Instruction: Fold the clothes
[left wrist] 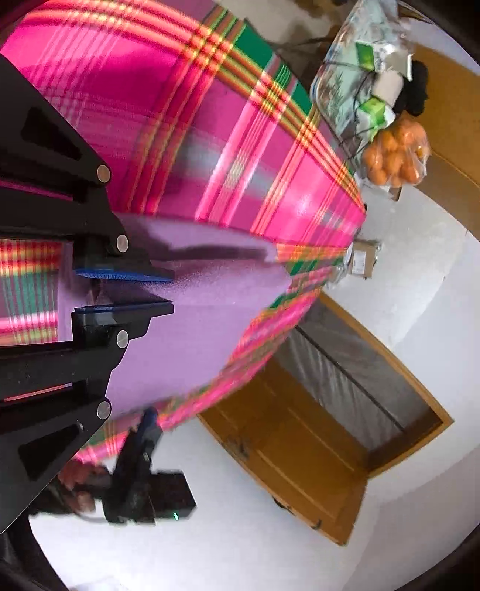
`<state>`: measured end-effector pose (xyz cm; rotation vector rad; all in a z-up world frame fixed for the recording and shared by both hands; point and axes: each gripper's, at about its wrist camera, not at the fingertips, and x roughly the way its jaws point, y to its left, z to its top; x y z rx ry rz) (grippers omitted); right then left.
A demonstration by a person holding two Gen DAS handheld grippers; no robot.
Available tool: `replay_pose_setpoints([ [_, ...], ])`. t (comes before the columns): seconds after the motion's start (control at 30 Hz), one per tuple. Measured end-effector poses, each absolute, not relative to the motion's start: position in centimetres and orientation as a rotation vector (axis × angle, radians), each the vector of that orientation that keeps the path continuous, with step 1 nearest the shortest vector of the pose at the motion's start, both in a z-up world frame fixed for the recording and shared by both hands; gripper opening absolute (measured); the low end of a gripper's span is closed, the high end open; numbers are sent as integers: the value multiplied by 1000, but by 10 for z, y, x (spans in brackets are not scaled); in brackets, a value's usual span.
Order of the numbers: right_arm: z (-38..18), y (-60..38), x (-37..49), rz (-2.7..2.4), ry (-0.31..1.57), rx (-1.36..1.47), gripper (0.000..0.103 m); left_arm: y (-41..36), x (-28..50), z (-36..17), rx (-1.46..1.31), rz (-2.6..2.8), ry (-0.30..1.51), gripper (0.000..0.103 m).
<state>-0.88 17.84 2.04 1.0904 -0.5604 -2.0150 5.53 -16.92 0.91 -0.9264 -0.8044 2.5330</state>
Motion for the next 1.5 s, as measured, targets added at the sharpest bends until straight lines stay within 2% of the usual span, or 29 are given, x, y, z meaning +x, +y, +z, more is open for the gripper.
replay_pose_setpoints([
  [0.1, 19, 178, -10, -2015, -565, 1092, 30, -177, 49, -4, -990, 2546, -828, 10],
  [0.27, 20, 175, -10, -2039, -542, 1084, 30, -158, 52, 9, -991, 2645, -613, 11],
  [0.63, 36, 168, -11, -2213, -376, 993, 30, -168, 42, 50, -838, 2765, -490, 11],
  [0.67, 36, 166, -11, -2217, -358, 993, 30, -166, 37, 52, -833, 2760, -475, 15],
  [0.93, 26, 150, -17, -2255, -216, 1049, 30, -150, 14, 14, -1008, 2711, -425, 16],
  [1.3, 37, 141, -44, -2330, -136, 1003, 30, -142, -10, 50, -926, 2736, -292, 16],
  [1.5, 25, 133, -73, -2363, -124, 1055, 30, -131, -54, 35, -1034, 2666, -243, 16],
])
